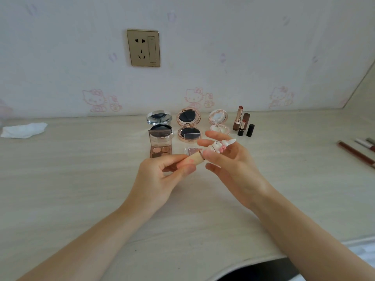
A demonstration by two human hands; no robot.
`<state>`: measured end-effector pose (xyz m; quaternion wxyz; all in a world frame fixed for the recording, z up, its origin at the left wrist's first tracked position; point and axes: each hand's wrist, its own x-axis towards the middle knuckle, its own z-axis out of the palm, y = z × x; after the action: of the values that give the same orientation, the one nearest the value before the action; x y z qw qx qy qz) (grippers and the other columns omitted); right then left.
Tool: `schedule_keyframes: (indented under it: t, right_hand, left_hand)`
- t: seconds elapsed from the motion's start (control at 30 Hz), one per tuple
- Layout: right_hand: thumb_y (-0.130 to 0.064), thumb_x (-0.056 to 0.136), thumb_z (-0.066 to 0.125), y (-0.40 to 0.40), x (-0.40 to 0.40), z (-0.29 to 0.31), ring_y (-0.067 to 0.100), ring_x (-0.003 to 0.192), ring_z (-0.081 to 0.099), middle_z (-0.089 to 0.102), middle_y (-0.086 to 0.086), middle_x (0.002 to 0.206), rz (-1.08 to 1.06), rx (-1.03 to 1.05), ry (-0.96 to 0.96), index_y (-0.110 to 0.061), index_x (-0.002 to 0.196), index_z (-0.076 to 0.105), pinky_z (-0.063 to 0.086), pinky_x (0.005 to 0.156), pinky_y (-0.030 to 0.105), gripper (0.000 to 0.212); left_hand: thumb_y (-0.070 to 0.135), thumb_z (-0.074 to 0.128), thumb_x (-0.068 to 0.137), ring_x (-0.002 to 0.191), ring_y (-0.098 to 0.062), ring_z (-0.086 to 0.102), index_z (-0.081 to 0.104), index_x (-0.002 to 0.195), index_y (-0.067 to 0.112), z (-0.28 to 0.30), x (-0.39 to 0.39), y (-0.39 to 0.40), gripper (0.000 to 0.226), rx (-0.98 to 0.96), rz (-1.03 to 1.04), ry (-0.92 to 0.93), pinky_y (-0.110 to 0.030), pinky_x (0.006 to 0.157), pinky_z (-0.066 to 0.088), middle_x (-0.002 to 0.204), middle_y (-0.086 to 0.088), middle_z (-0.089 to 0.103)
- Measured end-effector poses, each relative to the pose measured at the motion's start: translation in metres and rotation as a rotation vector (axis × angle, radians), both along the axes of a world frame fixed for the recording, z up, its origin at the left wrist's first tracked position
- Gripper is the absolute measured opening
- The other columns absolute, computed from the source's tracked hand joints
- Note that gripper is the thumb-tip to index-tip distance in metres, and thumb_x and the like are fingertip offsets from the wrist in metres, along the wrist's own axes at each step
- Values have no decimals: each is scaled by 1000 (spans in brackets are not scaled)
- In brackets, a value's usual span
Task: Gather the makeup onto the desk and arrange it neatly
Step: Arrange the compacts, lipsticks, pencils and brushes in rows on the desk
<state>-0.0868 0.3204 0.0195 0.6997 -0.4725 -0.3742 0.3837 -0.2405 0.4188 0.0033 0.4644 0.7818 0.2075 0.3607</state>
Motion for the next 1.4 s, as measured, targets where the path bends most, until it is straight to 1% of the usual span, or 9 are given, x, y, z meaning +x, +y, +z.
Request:
schedule_keyframes:
  t: [0.13, 0.33, 0.5, 0.7, 0.87, 1.0, 1.2, 1.3, 1.4]
  right_hand:
    - [-16, 71, 79, 0, 0, 0, 7, 79, 63, 68, -9, 79, -80, -33, -46, -23, 88, 66, 45, 75, 29, 23]
    - [4, 76, 62, -4, 0, 2, 23, 109, 64, 68, 8, 116, 80, 58, 38, -14, 111, 59, 52, 83, 31, 40]
    - [-6, 82, 71, -1, -2, -1, 11, 84, 66, 72, -4, 86, -77, -33, -81, -17, 99, 59, 45, 79, 33, 23]
    - [-4, 76, 67, -3, 0, -2, 28, 104, 66, 67, 10, 109, 43, 53, -7, -19, 104, 59, 52, 80, 31, 33]
    - [-4, 78, 73, 0, 1, -6, 16, 83, 65, 69, -3, 81, -111, -5, -79, -18, 103, 58, 49, 82, 34, 32]
    - [9, 74, 64, -1, 1, -4, 24, 93, 66, 68, 13, 98, 39, 105, 87, -11, 115, 55, 53, 83, 30, 47]
    - [-5, 78, 73, 1, -1, -4, 15, 80, 64, 68, 0, 80, -97, 1, -39, -14, 106, 55, 48, 83, 33, 34]
    - [12, 81, 62, -2, -1, -4, 21, 86, 67, 68, 9, 90, -18, 61, 55, -9, 112, 51, 54, 82, 31, 39]
    - [0, 75, 71, -2, -2, -1, 21, 92, 68, 67, 8, 99, 4, 20, 92, -13, 114, 53, 54, 86, 36, 45]
  left_hand:
    - [30, 71, 80, 79, -4, 67, 75, 101, 22, 0, -1, -3, 24, 34, -4, 0, -8, 71, 43, 81, 16, 72]
    - [32, 69, 83, 79, -10, 68, 74, 98, 23, -1, -1, -2, 18, 34, 7, 39, -31, 78, 54, 85, 8, 73]
    - [33, 72, 82, 82, -8, 67, 73, 96, 26, -4, 0, -3, 16, 94, 30, 80, -30, 78, 53, 83, 13, 71]
    - [32, 72, 82, 81, -8, 67, 73, 98, 24, -3, 0, -3, 18, 80, 30, 85, -36, 79, 54, 83, 11, 71]
    - [31, 71, 83, 83, -9, 67, 72, 96, 25, -3, 1, -4, 14, 93, 25, 95, -36, 80, 53, 85, 12, 71]
    - [32, 71, 82, 81, -11, 67, 72, 95, 24, -3, 1, -1, 15, 81, 37, 87, -38, 79, 53, 82, 11, 71]
    - [34, 71, 83, 85, -6, 67, 71, 95, 25, -5, 1, -4, 16, 136, 26, 103, -35, 78, 53, 86, 14, 71]
    - [34, 71, 82, 83, -9, 67, 72, 94, 25, -5, 1, -2, 15, 114, 45, 93, -38, 78, 53, 82, 12, 70]
    - [34, 71, 82, 82, -7, 67, 72, 95, 25, -5, 0, -2, 15, 119, 51, 94, -36, 76, 54, 80, 14, 70]
